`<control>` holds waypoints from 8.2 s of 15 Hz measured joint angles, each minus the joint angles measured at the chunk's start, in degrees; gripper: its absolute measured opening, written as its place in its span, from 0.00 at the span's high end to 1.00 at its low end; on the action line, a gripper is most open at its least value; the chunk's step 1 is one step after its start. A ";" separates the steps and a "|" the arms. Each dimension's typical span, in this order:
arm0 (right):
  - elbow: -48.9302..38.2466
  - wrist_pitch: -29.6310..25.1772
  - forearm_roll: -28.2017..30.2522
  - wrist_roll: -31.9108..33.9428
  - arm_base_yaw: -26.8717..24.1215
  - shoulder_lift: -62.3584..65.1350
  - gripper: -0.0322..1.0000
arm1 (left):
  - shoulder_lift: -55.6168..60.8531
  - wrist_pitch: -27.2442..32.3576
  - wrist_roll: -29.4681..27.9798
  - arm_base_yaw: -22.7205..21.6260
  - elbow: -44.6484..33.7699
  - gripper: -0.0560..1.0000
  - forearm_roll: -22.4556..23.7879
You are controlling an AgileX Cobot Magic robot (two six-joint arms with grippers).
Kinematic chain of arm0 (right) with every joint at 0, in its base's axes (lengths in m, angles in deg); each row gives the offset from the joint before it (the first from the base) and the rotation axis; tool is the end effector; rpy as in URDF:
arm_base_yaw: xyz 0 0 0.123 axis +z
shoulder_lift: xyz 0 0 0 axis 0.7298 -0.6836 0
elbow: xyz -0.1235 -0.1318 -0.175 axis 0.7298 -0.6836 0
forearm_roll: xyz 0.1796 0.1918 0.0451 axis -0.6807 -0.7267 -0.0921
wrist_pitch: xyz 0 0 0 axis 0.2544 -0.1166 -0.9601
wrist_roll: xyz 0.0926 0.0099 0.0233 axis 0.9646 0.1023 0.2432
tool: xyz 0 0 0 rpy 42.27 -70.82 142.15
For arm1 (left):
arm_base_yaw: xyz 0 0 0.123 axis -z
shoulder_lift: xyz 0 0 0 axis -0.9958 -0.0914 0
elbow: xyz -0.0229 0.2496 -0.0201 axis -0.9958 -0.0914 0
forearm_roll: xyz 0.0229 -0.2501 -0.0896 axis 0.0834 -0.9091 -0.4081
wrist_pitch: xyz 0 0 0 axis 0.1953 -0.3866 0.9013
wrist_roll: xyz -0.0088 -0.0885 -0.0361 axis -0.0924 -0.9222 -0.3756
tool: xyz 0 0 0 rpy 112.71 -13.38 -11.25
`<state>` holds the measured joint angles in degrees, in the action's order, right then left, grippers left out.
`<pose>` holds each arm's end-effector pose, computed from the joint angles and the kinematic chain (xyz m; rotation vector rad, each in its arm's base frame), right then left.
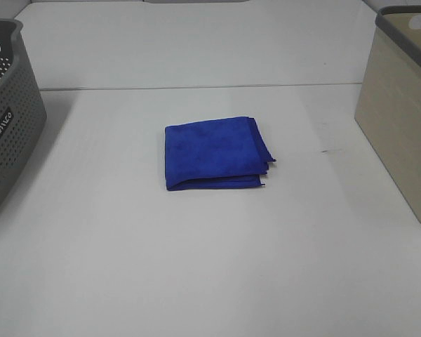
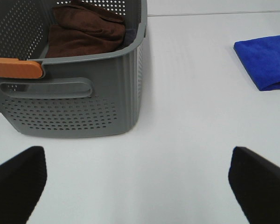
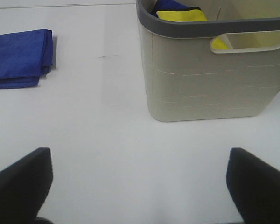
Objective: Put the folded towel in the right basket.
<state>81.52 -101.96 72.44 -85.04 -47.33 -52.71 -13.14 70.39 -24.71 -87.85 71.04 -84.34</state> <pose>0.0455 0.0029 0.2836 0.0061 2.0372 0.0403 0.0468 -0.0026 0.2831 0.0046 2.0282 -0.0035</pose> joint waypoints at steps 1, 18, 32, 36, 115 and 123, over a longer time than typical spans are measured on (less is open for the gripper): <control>0.00 0.00 0.00 0.00 0.00 0.00 0.04 | 0.00 0.00 0.00 0.00 0.00 0.01 0.00; 42.74 2.75 -26.30 -5.96 0.00 -80.16 0.07 | 0.00 0.00 0.00 0.00 0.00 0.01 0.00; 73.97 8.37 -37.30 -11.34 8.37 -134.30 0.09 | 0.00 0.00 -0.06 0.00 0.00 0.01 0.00; 74.08 8.71 -38.45 -11.34 8.71 -137.91 0.10 | 0.00 0.00 -0.06 0.00 0.00 0.01 0.00; 0.23 0.80 2.75 2.06 11.92 -0.11 0.01 | 0.00 0.00 -0.06 0.00 0.00 0.01 3.50; 0.00 0.63 2.18 0.86 11.92 -0.06 0.01 | 0.00 0.00 -1.43 0.00 0.00 0.01 3.50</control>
<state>81.52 -101.33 74.61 -84.18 -35.41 -52.76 -13.14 70.39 -26.15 -87.85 71.04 -80.84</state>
